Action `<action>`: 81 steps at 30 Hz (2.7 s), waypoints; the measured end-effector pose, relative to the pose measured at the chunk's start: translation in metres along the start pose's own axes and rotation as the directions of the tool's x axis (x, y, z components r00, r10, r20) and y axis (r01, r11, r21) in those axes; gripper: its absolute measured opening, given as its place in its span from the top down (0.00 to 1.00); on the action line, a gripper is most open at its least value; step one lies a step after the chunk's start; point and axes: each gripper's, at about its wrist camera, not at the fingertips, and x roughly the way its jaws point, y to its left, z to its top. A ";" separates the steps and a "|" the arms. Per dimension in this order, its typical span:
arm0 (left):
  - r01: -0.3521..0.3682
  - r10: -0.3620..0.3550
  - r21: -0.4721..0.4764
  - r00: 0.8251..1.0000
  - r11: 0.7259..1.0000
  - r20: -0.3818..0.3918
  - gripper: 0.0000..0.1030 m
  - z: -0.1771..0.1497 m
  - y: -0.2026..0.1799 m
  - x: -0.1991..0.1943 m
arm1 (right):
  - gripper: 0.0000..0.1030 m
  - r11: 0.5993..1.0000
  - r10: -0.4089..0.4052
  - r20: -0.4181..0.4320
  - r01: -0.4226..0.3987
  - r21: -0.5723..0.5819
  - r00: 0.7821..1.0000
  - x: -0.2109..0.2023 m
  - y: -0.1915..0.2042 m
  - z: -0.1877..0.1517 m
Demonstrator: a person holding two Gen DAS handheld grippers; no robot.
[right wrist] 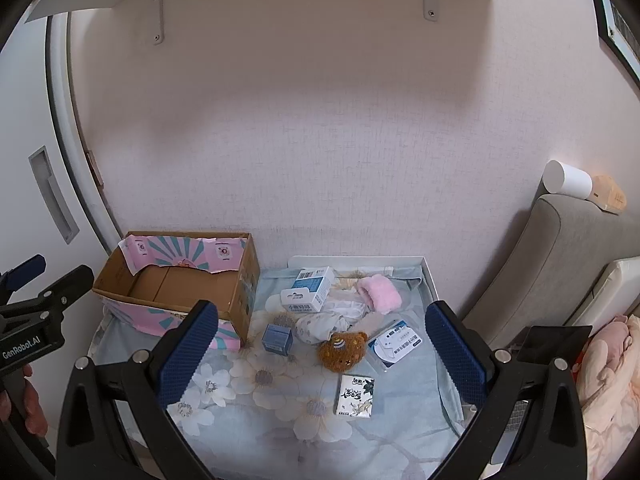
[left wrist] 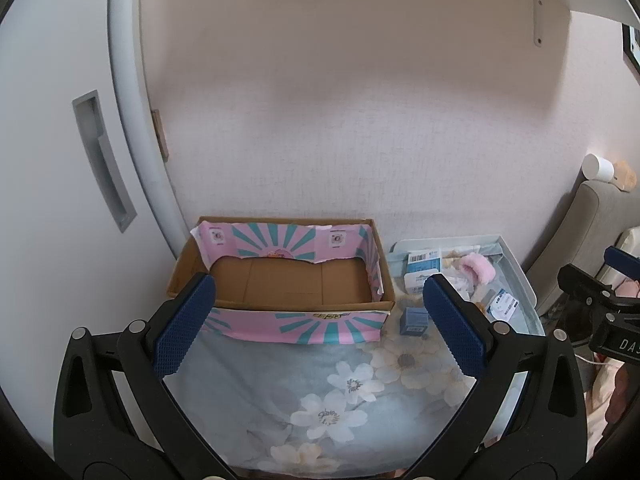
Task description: Organize objects
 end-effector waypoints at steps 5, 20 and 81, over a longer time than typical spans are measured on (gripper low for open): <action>0.002 -0.002 0.001 1.000 1.000 -0.006 0.00 -0.001 -0.001 0.001 | 0.00 1.000 0.006 0.004 -0.006 -0.004 1.000 -0.003 0.002 -0.001; 0.011 -0.011 -0.003 1.000 1.000 -0.002 0.00 -0.004 -0.001 -0.002 | 0.00 1.000 0.007 0.014 -0.006 -0.004 1.000 -0.007 0.002 0.000; 0.312 -0.245 0.124 0.891 0.942 -0.383 0.00 0.026 -0.168 0.200 | 0.00 0.991 -0.028 -0.184 0.051 0.122 0.983 0.087 -0.124 -0.051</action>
